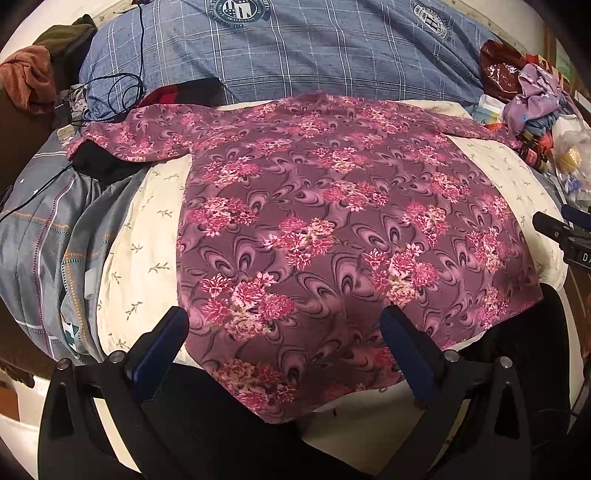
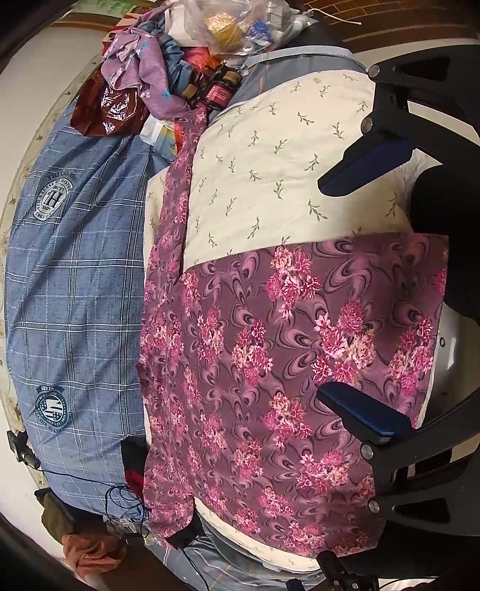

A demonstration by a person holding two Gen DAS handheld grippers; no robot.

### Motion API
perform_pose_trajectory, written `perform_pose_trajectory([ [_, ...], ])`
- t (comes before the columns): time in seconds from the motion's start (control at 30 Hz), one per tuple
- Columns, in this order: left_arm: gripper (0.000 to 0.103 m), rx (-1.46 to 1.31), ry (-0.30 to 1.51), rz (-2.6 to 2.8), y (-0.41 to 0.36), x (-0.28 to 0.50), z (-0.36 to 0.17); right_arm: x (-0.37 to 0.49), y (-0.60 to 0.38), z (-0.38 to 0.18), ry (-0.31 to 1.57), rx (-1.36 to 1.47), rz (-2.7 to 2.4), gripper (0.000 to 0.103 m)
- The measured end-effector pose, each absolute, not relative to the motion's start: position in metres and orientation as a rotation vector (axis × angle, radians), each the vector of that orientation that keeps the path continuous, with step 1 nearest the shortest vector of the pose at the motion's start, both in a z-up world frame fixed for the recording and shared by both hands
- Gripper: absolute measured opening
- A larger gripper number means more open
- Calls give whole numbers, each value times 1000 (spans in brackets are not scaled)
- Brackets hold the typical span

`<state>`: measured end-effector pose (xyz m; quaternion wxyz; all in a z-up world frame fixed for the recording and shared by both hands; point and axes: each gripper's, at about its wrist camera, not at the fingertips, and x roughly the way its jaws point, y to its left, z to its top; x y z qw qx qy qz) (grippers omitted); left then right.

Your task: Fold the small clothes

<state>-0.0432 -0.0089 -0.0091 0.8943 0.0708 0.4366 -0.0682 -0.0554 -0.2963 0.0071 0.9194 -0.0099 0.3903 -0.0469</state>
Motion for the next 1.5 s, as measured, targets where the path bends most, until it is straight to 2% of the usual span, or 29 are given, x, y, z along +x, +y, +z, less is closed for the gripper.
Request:
perform_pose_trajectory([
  [1.5, 103, 143, 930, -166, -17, -25, -10, -39, -296, -3, 831, 25, -33, 100],
])
